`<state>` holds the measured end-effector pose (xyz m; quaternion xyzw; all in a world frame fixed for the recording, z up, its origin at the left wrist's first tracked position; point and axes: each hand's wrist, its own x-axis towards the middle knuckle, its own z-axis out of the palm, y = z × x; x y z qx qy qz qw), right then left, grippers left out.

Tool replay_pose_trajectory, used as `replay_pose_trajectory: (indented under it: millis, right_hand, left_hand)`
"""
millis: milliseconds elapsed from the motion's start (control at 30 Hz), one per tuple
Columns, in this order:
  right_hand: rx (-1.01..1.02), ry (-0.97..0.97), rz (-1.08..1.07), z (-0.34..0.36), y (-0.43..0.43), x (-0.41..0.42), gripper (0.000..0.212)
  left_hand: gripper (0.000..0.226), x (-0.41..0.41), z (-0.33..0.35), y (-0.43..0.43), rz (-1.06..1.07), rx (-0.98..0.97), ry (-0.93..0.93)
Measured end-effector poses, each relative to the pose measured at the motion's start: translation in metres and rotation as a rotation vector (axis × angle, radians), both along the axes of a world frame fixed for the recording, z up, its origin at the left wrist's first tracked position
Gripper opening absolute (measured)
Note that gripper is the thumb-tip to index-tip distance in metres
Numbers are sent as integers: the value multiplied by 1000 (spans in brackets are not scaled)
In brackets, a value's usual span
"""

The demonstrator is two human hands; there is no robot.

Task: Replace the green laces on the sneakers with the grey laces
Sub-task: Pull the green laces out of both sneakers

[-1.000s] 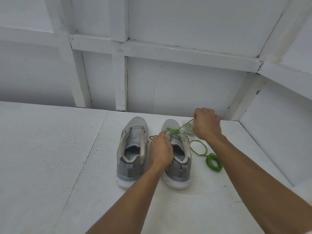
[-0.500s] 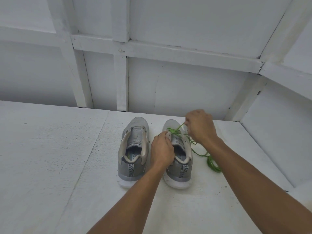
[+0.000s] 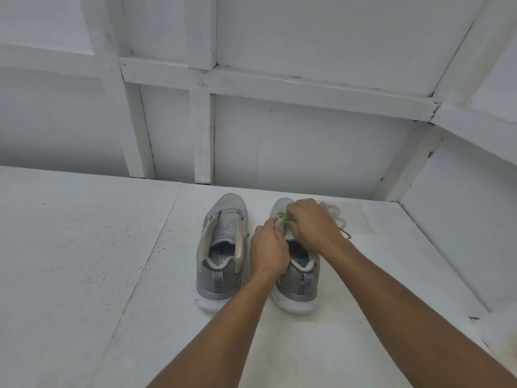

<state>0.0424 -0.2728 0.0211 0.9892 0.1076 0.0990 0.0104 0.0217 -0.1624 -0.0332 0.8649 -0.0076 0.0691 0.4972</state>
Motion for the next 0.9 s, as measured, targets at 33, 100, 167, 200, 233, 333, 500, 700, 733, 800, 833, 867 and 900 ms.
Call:
replay_pose_trajectory:
  millis: [33,100,167,200,233,333,500,700,733,800,833,867,900]
  right_hand:
    - [-15,3,-9,2,0,0,10]
    - [-28,-11,-29,7,-5,0,8]
    - [25,-41,-65,14,-13,0,8]
    - [65,-53,-86,16,-18,0,8]
    - [100,-63,-106,18,-24,1,9]
    - [168,-75,-147,23,-41,5,13]
    - [230,-114,-143,32,-55,13,15]
    - [249,-233,-201,41,-68,14,15]
    - [257,-271,-221,43,-72,13,16]
    - [287,-335,-268,50,-80,14,14]
    - [308,-352,-290,53,-84,14,12]
    - [327,-358,-307,56,-87,15,10]
    - [340,-363,-317,58,-90,15,8]
  left_hand:
    - [35,0,1,0,0,4,-1]
    - [36,0,2,0,-2,17,-7]
    - [37,0,3,0,2,22,-5]
    - [37,-1,2,0,5,23,-5]
    - [37,-1,2,0,5,26,-4]
    - [37,-1,2,0,5,26,3]
    - [37,-2,4,0,11,18,6]
    - [37,-3,4,1,12,13,-1]
    - [37,-2,4,1,11,9,-2]
    - [37,-2,3,1,12,3,1]
    - [37,-2,2,1,14,0,4]
    - [37,-1,2,1,15,-1,7]
    - [37,-1,1,0,13,0,6]
